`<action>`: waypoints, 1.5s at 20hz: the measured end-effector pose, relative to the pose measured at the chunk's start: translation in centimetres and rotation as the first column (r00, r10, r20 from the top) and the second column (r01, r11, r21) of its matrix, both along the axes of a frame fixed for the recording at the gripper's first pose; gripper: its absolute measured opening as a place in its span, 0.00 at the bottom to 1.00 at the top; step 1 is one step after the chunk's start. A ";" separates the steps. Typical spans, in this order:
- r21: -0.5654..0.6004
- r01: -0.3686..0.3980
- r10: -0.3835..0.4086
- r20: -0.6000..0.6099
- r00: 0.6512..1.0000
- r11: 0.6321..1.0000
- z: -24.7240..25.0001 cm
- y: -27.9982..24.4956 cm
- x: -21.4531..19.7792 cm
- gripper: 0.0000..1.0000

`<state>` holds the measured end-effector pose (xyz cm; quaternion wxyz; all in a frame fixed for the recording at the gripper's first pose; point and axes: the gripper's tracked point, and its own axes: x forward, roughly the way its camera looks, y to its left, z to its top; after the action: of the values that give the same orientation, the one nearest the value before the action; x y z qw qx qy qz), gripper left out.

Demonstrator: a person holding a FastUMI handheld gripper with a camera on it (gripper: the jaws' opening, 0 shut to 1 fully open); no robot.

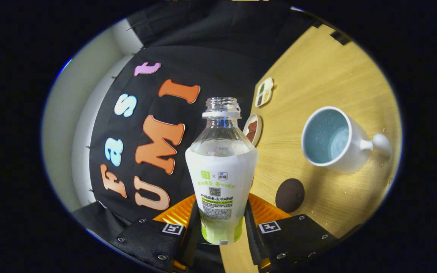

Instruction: Take the bottle from table, then pour the juice into the cup, finally place the bottle on the coaster

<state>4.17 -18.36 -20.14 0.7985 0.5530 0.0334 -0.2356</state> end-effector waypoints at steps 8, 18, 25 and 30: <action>-0.470 -0.167 0.099 -0.165 0.981 0.867 1.1 0.4 2.9 0.57; -0.765 -0.342 0.052 -0.376 0.925 0.546 -0.4 0.3 5.7 0.57; -0.765 -0.463 0.007 -0.515 0.857 0.448 -4.8 -0.6 6.1 0.57; -0.722 -0.541 0.009 -0.596 0.803 0.431 -7.8 -0.7 6.3 0.58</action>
<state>10.47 -19.05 -27.95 0.9527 -0.0266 0.2129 -0.2152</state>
